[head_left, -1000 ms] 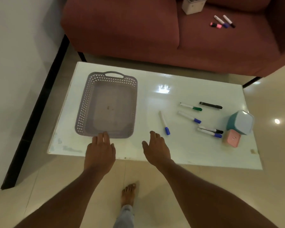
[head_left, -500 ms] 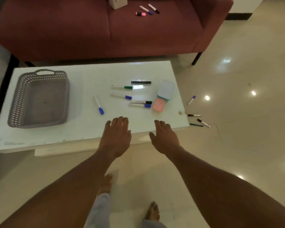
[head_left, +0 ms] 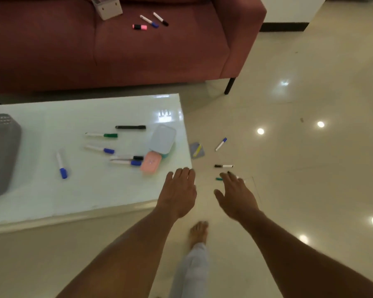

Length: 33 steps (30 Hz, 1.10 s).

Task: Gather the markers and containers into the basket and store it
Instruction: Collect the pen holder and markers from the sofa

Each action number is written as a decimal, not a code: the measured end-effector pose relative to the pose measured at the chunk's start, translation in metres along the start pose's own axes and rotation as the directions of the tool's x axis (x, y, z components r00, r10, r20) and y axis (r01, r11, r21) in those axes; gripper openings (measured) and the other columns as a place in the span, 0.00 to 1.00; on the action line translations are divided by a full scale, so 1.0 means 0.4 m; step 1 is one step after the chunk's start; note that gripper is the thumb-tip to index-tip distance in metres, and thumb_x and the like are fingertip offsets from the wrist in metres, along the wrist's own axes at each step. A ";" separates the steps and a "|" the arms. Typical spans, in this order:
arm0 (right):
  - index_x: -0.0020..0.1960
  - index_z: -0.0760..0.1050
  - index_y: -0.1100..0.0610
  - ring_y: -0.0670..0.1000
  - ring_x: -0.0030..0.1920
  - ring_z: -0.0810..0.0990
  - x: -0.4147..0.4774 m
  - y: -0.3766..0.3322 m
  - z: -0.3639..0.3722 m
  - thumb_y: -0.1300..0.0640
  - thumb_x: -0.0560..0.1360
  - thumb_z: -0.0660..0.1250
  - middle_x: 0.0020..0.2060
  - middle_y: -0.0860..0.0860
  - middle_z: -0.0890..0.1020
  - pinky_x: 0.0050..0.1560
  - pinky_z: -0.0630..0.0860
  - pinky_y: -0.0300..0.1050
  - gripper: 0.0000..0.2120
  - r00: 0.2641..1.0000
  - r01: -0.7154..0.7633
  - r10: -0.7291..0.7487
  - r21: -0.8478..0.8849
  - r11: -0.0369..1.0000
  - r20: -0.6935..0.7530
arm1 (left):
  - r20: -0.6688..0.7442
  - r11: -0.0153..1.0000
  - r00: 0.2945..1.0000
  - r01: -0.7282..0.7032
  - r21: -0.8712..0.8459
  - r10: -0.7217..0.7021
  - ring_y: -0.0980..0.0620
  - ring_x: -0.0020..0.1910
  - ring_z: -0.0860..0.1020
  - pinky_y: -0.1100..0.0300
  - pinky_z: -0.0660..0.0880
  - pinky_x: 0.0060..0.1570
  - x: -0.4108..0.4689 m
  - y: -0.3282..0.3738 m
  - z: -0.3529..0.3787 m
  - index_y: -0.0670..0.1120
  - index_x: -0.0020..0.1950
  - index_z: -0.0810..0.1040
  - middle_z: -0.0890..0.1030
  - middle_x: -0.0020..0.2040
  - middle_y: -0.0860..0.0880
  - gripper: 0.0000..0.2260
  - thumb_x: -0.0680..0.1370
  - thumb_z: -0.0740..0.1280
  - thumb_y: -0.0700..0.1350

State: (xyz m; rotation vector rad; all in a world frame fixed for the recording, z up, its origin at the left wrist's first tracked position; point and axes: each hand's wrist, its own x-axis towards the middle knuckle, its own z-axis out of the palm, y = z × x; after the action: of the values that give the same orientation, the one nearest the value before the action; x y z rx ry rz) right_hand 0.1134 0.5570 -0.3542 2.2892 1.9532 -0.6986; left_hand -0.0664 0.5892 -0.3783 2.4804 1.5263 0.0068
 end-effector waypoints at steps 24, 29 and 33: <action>0.72 0.61 0.54 0.55 0.65 0.69 1.102 0.256 -0.711 0.48 0.79 0.59 0.67 0.51 0.70 0.57 0.75 0.52 0.24 0.890 0.456 -0.445 -0.147 0.878 0.098 | -0.204 0.857 0.837 0.515 -0.021 -0.508 0.46 0.49 0.76 0.50 0.74 0.51 1.033 0.043 -0.278 0.46 0.54 0.72 0.77 0.49 0.48 0.09 0.75 0.61 0.47; 0.72 0.62 0.54 0.56 0.64 0.70 1.332 0.252 -0.871 0.48 0.78 0.61 0.65 0.51 0.72 0.58 0.76 0.53 0.24 0.836 0.549 -0.533 -0.193 0.813 0.133 | -0.197 0.798 0.775 0.596 -0.088 -0.600 0.45 0.49 0.76 0.49 0.75 0.50 1.230 0.085 -0.344 0.45 0.56 0.73 0.77 0.50 0.47 0.13 0.74 0.61 0.48; 0.67 0.65 0.55 0.57 0.61 0.72 1.501 0.160 -0.959 0.50 0.77 0.61 0.61 0.53 0.74 0.58 0.74 0.52 0.21 0.774 0.633 -0.620 -0.213 0.744 0.132 | -0.226 0.748 0.717 0.657 -0.096 -0.659 0.46 0.46 0.76 0.50 0.74 0.49 1.333 0.000 -0.413 0.45 0.55 0.74 0.77 0.48 0.48 0.11 0.74 0.63 0.47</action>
State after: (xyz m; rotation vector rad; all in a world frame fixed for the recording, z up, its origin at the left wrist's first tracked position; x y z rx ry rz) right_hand 0.3495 1.2239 -0.2470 1.4263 2.6257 -0.4896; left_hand 0.1574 1.0907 -0.2786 1.8260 2.4326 0.2088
